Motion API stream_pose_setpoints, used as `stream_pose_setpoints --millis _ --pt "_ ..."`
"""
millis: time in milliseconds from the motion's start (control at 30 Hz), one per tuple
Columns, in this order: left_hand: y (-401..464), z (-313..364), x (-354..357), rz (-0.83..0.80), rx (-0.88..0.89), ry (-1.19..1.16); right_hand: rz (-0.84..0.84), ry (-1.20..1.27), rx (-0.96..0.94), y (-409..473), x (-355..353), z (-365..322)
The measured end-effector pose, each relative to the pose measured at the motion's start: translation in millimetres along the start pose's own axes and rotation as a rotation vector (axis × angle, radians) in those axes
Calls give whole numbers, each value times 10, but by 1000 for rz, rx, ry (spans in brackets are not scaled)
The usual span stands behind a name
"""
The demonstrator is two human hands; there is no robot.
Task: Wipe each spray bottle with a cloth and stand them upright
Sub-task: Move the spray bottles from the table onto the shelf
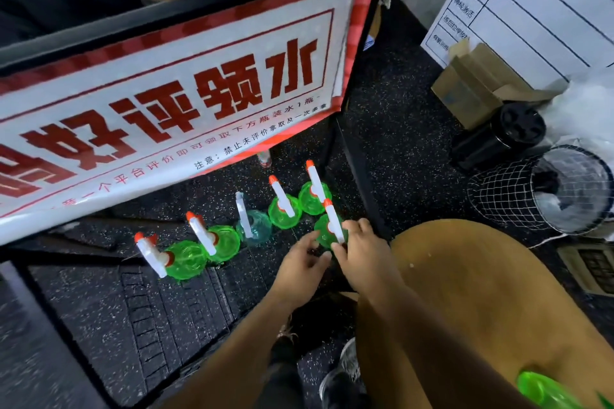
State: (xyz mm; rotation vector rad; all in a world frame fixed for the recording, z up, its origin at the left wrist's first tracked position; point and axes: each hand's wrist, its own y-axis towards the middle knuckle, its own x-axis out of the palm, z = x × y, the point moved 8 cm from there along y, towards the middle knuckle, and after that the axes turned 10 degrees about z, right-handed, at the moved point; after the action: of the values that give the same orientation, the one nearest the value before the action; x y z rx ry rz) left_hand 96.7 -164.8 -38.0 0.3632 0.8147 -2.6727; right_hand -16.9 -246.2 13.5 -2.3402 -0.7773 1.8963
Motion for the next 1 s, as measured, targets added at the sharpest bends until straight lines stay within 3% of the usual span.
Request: stream_pose_setpoints --millis 200,467,633,1000 --pt "-291 347 -47 -2 177 15 43 408 -64 -511 -202 401" --pt "-661 682 724 -185 289 104 227 790 236 -1335 -252 1798" --pt "-973 859 1614 -380 334 194 333 779 427 -2025 -372 2679" --pt "-1899 1014 3389 -731 417 408 558 811 827 -3696 106 4170"
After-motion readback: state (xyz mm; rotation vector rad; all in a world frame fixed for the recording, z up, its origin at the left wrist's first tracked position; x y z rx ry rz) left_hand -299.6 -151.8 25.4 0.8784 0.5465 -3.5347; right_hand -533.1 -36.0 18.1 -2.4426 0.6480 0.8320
